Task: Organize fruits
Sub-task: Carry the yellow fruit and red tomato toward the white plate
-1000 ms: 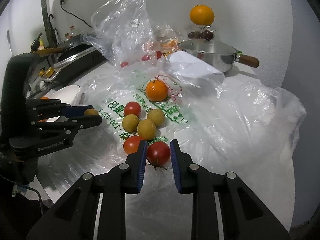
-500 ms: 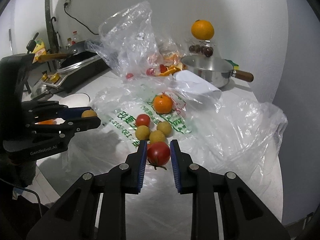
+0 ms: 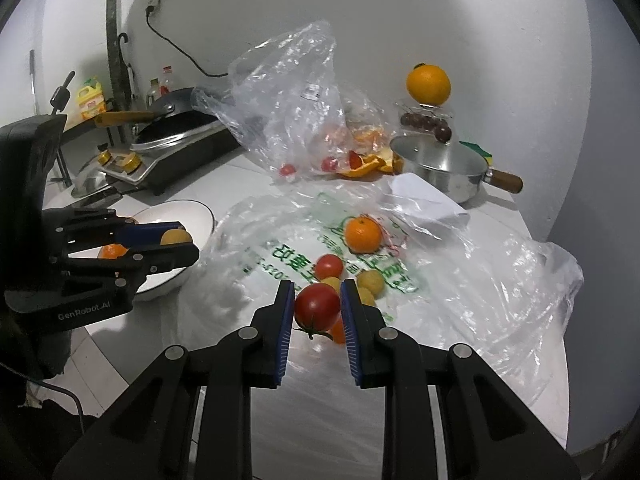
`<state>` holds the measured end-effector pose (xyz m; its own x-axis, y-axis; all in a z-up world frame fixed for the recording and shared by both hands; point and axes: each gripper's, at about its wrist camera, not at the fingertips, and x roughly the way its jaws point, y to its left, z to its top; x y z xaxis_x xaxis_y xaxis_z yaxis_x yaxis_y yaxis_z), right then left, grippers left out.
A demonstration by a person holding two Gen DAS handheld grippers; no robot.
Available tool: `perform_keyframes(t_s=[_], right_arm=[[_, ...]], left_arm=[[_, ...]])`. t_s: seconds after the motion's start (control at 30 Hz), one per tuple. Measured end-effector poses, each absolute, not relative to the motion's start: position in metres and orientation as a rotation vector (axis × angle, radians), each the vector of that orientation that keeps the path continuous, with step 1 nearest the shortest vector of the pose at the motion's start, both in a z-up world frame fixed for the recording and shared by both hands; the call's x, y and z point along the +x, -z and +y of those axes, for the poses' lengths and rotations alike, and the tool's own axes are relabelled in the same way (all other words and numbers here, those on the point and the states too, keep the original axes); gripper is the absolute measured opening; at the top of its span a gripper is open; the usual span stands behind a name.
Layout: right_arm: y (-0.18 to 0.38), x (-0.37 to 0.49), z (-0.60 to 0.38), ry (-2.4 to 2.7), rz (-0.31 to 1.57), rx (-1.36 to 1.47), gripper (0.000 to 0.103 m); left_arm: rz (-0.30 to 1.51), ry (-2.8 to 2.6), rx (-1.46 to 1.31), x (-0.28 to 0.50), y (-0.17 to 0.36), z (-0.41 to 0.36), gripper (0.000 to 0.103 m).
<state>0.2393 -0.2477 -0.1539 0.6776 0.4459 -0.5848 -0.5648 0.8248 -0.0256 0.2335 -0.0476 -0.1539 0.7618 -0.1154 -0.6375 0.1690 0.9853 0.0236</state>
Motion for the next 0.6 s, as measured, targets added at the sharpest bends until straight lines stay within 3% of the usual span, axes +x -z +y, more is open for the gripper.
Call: perform_keyframes(t_s=[0.6], right_arm=[[0.15, 0.225, -0.188, -0.622, 0.595, -0.268, 0.025]], left_arm=[[0.736, 0.118, 0.038, 0.197, 0.17, 0.003, 0.026]])
